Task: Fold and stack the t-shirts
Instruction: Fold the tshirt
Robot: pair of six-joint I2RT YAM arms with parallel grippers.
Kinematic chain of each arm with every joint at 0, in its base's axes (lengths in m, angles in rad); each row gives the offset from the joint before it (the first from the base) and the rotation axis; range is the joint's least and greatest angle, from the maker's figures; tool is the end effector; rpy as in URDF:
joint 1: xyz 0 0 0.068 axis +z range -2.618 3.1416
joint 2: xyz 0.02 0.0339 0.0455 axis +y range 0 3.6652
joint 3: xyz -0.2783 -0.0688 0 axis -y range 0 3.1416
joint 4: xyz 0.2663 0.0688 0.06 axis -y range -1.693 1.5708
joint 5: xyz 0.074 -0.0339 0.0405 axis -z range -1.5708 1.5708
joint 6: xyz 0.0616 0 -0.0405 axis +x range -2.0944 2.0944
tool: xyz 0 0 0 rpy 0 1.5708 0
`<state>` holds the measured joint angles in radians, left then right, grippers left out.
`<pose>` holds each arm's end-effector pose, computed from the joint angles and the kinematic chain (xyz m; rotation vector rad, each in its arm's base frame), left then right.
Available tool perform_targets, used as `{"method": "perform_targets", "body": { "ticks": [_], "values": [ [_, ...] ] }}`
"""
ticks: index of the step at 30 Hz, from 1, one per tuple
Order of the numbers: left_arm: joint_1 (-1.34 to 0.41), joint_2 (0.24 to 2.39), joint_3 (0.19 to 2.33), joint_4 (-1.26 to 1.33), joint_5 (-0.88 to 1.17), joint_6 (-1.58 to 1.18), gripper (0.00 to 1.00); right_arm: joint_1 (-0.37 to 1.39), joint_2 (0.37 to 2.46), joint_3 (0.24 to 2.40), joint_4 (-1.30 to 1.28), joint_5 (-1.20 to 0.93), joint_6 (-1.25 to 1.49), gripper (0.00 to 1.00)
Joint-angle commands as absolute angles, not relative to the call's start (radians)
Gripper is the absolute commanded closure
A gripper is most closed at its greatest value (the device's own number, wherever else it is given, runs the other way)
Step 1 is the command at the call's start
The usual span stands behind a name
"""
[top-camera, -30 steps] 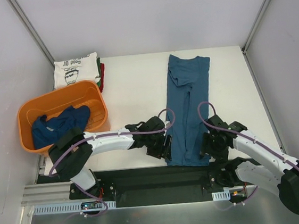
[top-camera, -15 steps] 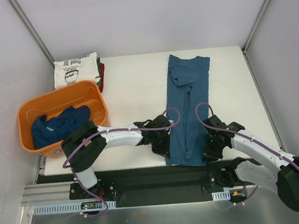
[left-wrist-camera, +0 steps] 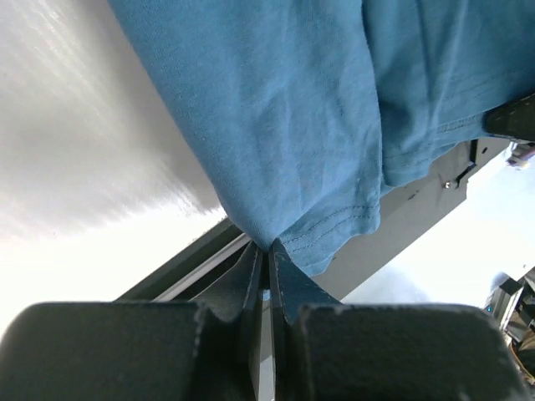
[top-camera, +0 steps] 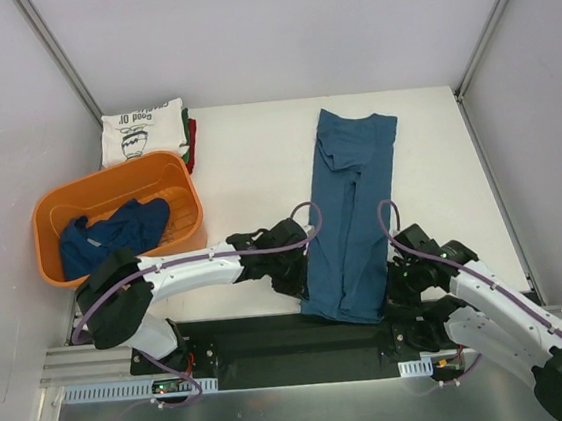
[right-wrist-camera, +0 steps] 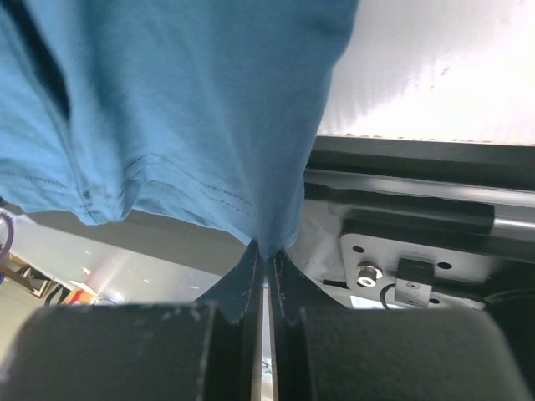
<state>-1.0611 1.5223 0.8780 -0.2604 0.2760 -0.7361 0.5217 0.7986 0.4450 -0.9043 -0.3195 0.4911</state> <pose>0.1502 -0.3031 0.1747 0.5789 2.7092 -0.9883 0.1093 0.0852 0.1509 -0.1203 2.9535 0.6424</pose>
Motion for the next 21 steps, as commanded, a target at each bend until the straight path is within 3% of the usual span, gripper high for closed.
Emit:
{"method": "perform_targets", "body": {
  "ticks": [1, 10, 21],
  "values": [
    [-1.068, 1.485, 0.925, -0.311, 0.227, -0.697, 1.0, 0.525, 0.77, 0.508, -0.946, -0.353, 0.46, 1.0],
    [-0.956, 1.548, 1.19, -0.341, 0.124, -0.539, 1.0, 0.45, 0.856, 0.765, -0.894, -0.089, 0.391, 0.99],
    [-0.781, 1.854, 1.601, -0.341, 0.264, -0.414, 1.0, 0.243, 1.106, 1.006, -0.723, -0.021, 0.25, 0.99]
  ]
}}
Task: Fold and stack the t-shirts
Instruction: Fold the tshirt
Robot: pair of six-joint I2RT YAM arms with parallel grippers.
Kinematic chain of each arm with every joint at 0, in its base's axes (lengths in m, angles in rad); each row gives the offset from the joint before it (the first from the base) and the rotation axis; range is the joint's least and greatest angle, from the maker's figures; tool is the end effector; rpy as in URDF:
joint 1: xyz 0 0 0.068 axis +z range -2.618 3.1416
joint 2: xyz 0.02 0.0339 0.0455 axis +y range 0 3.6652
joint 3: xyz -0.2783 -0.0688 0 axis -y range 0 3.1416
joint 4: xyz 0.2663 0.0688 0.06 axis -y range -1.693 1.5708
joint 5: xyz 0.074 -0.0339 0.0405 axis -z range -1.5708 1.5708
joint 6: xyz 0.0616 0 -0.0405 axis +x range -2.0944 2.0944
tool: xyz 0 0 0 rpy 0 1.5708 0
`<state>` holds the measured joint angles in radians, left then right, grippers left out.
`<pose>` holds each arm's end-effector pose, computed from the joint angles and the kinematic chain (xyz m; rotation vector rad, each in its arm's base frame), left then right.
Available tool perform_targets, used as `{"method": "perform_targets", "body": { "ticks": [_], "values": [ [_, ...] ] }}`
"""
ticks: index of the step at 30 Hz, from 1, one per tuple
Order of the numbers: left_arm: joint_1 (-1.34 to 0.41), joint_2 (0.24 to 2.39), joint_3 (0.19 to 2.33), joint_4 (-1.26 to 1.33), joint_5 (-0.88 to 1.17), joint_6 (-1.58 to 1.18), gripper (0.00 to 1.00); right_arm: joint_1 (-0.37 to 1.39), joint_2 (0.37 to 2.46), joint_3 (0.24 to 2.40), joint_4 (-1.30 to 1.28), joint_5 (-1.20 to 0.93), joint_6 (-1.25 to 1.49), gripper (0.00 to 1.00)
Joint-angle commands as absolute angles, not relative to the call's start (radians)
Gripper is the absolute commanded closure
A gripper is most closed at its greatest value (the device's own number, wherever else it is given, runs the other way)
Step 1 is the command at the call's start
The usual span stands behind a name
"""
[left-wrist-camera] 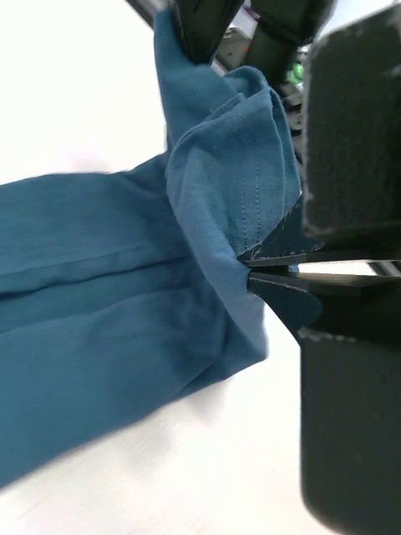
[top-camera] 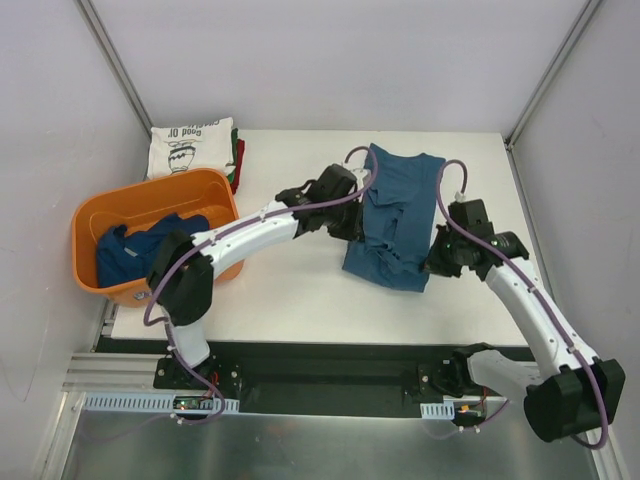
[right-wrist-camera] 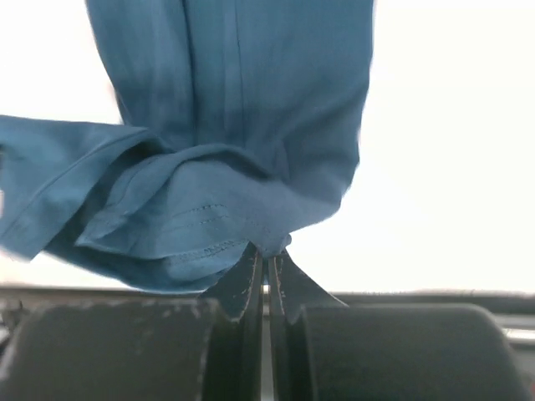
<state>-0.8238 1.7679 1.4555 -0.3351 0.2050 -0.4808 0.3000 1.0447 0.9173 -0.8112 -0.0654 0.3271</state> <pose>0.2989 -0.3413 0.2806 0.5236 2.3128 -0.9088 0.2205 0.0724 0.2706 0.0072 2.5395 0.3352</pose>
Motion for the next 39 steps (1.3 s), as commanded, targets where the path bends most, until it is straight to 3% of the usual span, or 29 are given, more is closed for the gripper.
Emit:
{"method": "perform_targets", "body": {
  "ticks": [1, 18, 28, 31, 33, 34, 35, 38, 39],
  "values": [
    [-0.775, 1.876, 1.629, -0.339, 0.274, -0.407, 1.0, 0.233, 1.126, 1.037, -0.713, -0.026, 0.239, 0.99],
    [-0.655, 2.213, 1.991, -0.342, 0.433, -0.403, 0.98, 0.069, 1.499, 1.242, -0.529, -0.14, 0.163, 0.99],
    [-0.626, 2.391, 2.132, -0.342, 0.471, -0.439, 0.92, 0.038, 1.707, 1.308, -0.491, -0.124, 0.17, 0.99],
    [-0.618, 2.422, 2.151, -0.342, 0.436, -0.463, 0.85, 0.025, 1.793, 1.359, -0.491, -0.155, 0.166, 0.99],
    [-0.612, 2.419, 2.149, -0.344, 0.41, -0.472, 0.75, 0.021, 1.821, 1.38, -0.494, -0.158, 0.17, 0.92],
    [-0.608, 2.416, 2.148, -0.344, 0.402, -0.474, 0.71, 0.018, 1.831, 1.39, -0.495, -0.167, 0.166, 0.84],
    [-0.604, 2.41, 2.146, -0.344, 0.403, -0.479, 0.56, 0.018, 1.832, 1.408, -0.502, -0.169, 0.164, 0.77],
    [-0.597, 2.367, 2.132, -0.344, 0.41, -0.476, 0.4, 0.018, 1.801, 1.423, -0.523, -0.16, 0.147, 0.38],
    [-0.597, 2.335, 2.123, -0.342, 0.407, -0.476, 0.12, 0.02, 1.767, 1.42, -0.529, -0.15, 0.144, 0.24]
  ]
}}
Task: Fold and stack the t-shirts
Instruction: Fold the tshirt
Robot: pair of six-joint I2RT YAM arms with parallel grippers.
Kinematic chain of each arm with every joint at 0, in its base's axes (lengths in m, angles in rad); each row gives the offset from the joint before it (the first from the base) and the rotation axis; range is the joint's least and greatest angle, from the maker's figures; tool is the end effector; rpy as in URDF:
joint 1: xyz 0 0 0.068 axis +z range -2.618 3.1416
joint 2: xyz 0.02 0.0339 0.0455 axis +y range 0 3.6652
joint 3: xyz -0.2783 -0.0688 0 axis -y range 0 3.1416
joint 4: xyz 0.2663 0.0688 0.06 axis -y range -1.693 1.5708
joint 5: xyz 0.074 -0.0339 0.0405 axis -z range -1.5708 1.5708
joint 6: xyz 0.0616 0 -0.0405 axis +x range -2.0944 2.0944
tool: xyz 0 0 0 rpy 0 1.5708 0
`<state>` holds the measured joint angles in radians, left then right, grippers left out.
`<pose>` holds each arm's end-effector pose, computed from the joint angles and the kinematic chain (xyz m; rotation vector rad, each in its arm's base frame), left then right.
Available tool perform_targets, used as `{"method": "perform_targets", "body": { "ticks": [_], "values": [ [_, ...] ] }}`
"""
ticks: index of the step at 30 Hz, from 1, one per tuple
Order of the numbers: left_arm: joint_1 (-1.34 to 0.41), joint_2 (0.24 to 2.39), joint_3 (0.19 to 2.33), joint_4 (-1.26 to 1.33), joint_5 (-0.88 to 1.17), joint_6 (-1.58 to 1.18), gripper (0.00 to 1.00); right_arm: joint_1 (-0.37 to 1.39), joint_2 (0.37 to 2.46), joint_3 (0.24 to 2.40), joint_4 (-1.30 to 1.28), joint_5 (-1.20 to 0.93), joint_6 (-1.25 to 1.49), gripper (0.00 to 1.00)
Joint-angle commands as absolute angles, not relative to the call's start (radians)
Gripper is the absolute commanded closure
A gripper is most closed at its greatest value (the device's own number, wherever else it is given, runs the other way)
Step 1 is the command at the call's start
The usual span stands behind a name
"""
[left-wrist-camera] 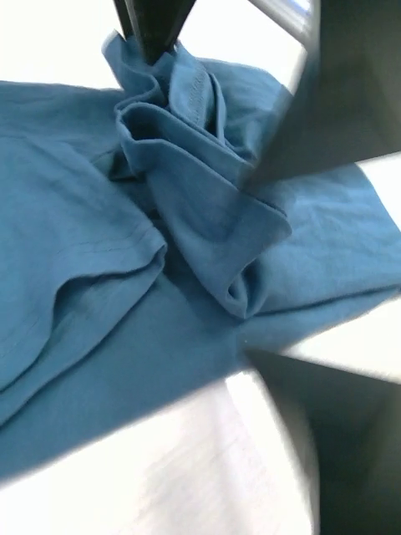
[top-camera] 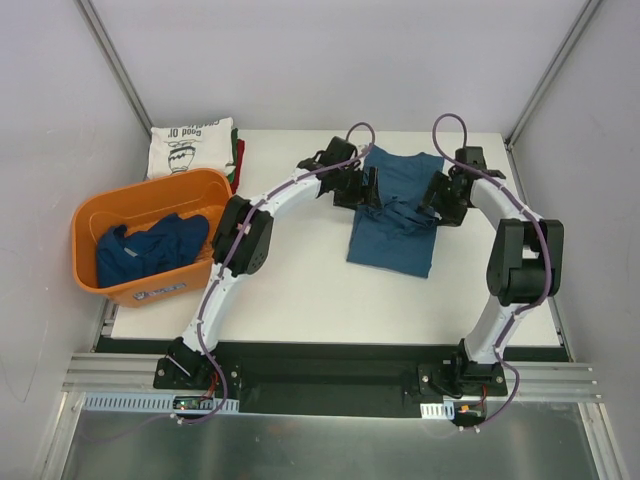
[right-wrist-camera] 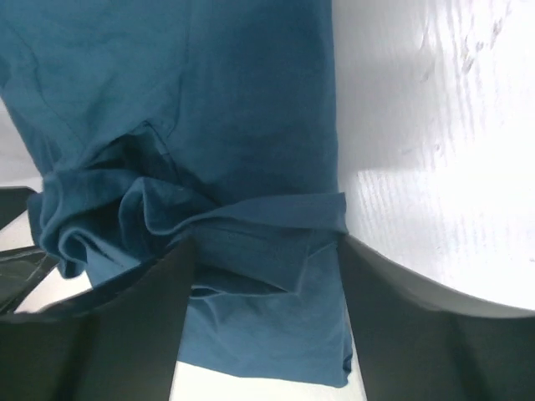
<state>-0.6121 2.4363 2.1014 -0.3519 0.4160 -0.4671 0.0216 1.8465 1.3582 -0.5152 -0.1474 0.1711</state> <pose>0.4800 -0.3674 0.1804 0.4115 2.3682 -1.0146 0.4313 0.0184 0.1956 0.1372 2.5758 0.2618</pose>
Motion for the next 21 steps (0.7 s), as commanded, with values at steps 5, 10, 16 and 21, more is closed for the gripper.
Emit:
{"method": "perform_targets", "body": {
  "ticks": [5, 10, 16, 21],
  "values": [
    [-0.597, 2.191, 1.999, -0.342, 0.402, -0.474, 0.01, 0.021, 1.646, 1.359, -0.568, -0.164, 0.12, 0.03],
    [-0.597, 1.976, 1.751, -0.341, 0.31, -0.477, 0.01, 0.076, 1.506, 1.206, -0.551, -0.274, 0.061, 0.03],
    [-0.597, 1.809, 1.52, -0.337, 0.272, -0.492, 0.01, 0.205, 1.574, 1.235, -0.561, -0.292, 0.028, 0.03],
    [-0.597, 1.753, 1.436, -0.333, 0.285, -0.509, 0.01, 0.241, 1.753, 1.345, -0.566, -0.269, 0.044, 0.03]
  ]
}}
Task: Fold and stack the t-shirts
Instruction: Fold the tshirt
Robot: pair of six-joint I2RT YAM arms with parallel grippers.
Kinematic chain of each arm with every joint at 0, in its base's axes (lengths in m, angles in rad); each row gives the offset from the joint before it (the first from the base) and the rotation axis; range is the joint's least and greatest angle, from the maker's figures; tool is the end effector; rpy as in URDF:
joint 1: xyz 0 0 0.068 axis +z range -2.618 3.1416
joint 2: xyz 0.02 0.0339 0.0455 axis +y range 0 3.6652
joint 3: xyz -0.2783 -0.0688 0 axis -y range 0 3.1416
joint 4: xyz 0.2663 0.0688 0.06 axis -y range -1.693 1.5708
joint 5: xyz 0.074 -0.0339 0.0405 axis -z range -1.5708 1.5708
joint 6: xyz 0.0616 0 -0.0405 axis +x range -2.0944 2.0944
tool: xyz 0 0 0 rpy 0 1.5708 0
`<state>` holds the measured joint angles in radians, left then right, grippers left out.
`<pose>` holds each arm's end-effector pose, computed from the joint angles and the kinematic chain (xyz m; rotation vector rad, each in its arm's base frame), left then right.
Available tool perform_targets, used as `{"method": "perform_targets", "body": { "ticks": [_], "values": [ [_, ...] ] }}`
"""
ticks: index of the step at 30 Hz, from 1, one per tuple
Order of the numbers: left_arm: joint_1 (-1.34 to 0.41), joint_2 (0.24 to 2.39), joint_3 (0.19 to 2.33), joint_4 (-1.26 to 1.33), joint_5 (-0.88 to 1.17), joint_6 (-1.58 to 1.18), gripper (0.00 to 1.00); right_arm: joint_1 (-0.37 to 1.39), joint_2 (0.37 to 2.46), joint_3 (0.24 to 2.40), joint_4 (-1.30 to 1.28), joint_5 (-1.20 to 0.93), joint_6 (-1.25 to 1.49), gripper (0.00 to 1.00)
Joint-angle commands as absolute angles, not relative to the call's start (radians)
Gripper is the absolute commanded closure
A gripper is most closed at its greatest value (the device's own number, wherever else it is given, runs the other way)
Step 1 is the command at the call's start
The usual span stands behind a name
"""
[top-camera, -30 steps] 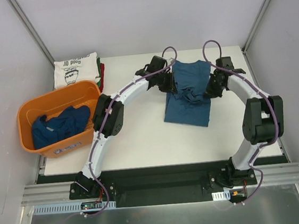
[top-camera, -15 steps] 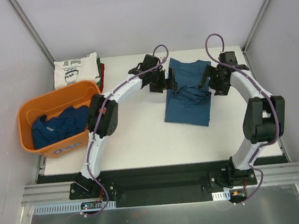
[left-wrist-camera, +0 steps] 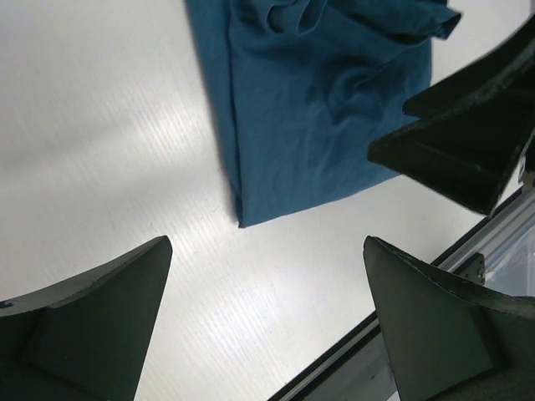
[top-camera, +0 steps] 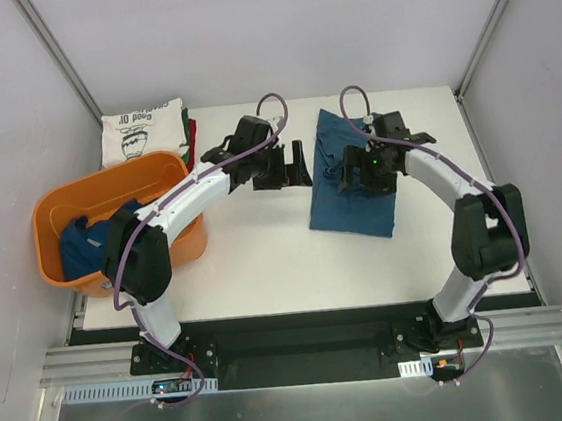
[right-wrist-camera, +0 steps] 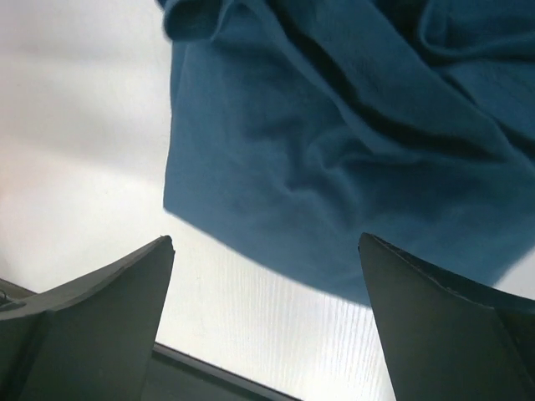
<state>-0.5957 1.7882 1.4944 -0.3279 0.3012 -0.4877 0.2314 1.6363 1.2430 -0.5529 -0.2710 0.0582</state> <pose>0.3707 -0.2734 0.2882 0.3049 2.3003 -0.9135 0.3711 0.1044 0.2364 -0.3291 2.5057 0.4582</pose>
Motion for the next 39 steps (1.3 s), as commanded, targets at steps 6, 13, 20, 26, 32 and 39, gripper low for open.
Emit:
{"method": "perform_targets", "body": {
  "ticks": [6, 13, 20, 26, 32, 39],
  "values": [
    [-0.597, 1.761, 1.436, -0.333, 0.296, -0.505, 0.01, 0.247, 2.026, 1.666, -0.574, -0.189, 0.006, 0.03],
    [-0.597, 1.79, 1.447, -0.331, 0.311, -0.502, 0.01, 0.25, 2.215, 1.939, -0.68, -0.205, -0.031, 0.03],
    [-0.598, 1.853, 1.479, -0.333, 0.334, -0.505, 0.01, 0.252, 1.999, 1.84, -0.66, -0.206, -0.034, 0.03],
    [-0.61, 1.925, 1.515, -0.333, 0.348, -0.517, 0.01, 0.232, 1.665, 1.511, -0.551, -0.143, -0.003, 0.03],
    [-0.627, 2.019, 1.565, -0.333, 0.379, -0.526, 0.07, 0.085, 1.422, 1.165, -0.517, -0.236, 0.11, 0.03],
    [-0.64, 2.101, 1.578, -0.333, 0.411, -0.528, 0.3, 0.003, 1.267, 0.902, -0.52, -0.291, 0.132, 0.03]
  ]
}}
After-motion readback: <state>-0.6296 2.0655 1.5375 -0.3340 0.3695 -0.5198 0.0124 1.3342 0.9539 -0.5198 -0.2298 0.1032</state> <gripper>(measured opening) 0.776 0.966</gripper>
